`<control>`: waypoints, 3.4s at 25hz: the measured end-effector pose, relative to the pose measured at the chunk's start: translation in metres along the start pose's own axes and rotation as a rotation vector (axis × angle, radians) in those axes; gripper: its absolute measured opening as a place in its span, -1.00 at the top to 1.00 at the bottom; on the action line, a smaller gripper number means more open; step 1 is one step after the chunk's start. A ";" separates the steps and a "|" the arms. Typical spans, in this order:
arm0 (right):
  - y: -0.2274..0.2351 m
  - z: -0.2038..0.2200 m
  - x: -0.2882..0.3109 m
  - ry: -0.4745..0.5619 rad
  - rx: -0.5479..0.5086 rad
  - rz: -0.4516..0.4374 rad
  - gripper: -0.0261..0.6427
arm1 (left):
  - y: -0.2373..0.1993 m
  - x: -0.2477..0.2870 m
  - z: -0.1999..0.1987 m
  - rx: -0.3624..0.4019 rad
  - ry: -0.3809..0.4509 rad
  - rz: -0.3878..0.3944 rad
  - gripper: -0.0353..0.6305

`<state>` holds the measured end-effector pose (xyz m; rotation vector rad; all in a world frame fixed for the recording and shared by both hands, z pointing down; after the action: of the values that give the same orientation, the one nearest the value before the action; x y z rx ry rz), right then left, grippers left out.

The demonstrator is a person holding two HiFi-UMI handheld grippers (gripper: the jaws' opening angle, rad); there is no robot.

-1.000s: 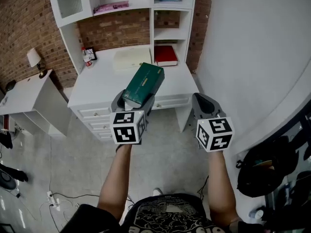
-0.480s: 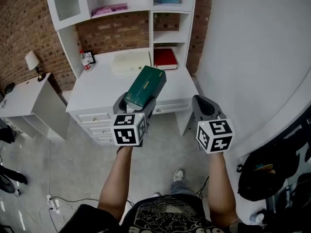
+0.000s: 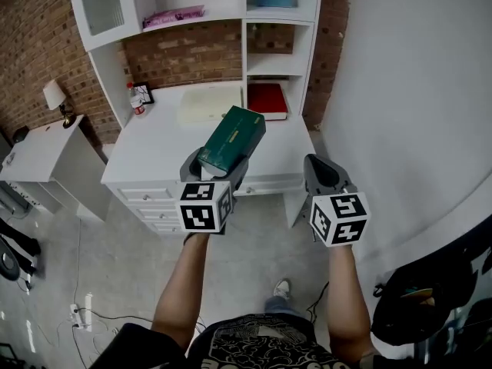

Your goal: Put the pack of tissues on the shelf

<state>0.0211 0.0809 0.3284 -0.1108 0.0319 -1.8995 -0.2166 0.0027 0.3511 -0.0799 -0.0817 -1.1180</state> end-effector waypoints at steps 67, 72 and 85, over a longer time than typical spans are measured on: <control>0.276 -0.021 0.340 0.014 -0.025 -0.088 0.91 | -0.020 0.435 -0.060 0.061 -0.036 -0.026 -0.45; 0.283 -0.025 0.360 0.006 -0.033 -0.065 0.91 | -0.021 0.470 -0.069 0.076 -0.034 0.022 -0.45; 0.296 -0.028 0.378 -0.015 -0.049 -0.017 0.91 | -0.009 0.537 -0.086 0.098 -0.039 0.108 -0.45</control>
<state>0.1755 -0.3738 0.3007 -0.1594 0.0677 -1.9150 0.0109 -0.4909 0.3222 -0.0181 -0.1651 -1.0032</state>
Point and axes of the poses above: the fingertips, and each gripper's own axes: x forward along the fingers, y to its right, z out of its underside, the point moved 8 cm from there along -x, backward along the fingers, and after that the axes turned 6 degrees about -z, right-handed, at the moved point
